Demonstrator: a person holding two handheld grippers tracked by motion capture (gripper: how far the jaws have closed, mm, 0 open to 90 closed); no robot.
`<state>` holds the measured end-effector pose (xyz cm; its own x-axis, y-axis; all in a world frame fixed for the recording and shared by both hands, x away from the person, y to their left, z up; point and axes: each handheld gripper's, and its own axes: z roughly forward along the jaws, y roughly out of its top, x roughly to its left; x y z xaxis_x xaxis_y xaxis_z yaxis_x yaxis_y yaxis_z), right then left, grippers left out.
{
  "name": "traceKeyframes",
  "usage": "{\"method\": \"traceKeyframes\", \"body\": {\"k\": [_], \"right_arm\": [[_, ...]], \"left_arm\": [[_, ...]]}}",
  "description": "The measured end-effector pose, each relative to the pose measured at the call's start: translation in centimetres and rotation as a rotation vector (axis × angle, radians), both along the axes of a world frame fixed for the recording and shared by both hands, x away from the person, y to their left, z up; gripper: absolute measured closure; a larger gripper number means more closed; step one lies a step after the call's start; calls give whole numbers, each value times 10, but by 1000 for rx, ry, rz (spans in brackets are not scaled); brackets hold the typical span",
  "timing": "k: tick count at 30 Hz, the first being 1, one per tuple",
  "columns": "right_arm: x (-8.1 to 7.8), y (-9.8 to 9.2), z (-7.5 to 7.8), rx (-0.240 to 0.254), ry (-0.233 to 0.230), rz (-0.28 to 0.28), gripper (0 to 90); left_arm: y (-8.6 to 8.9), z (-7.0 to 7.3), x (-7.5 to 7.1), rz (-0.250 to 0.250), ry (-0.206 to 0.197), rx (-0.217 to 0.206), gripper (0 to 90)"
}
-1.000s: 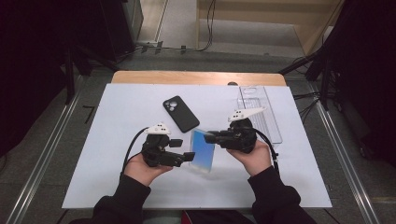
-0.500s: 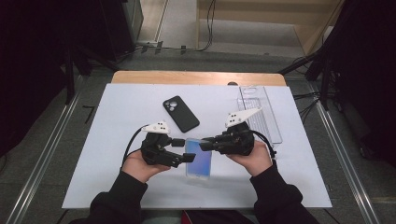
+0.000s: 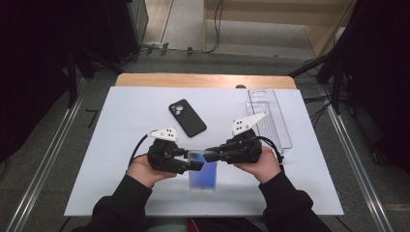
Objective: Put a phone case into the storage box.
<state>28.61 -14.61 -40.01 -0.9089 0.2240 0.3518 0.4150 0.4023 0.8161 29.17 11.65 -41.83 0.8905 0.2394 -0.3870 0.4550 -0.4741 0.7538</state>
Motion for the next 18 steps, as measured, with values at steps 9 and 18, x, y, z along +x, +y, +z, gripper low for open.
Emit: {"method": "traceKeyframes", "body": {"k": [9, 18], "right_arm": [[2, -1, -2, 18, 21, 31, 769], [3, -2, 0, 38, 57, 12, 629]], "left_arm": [[-2, 3, 1, -101, 15, -14, 809], [-3, 10, -1, -96, 17, 0, 813]]}}
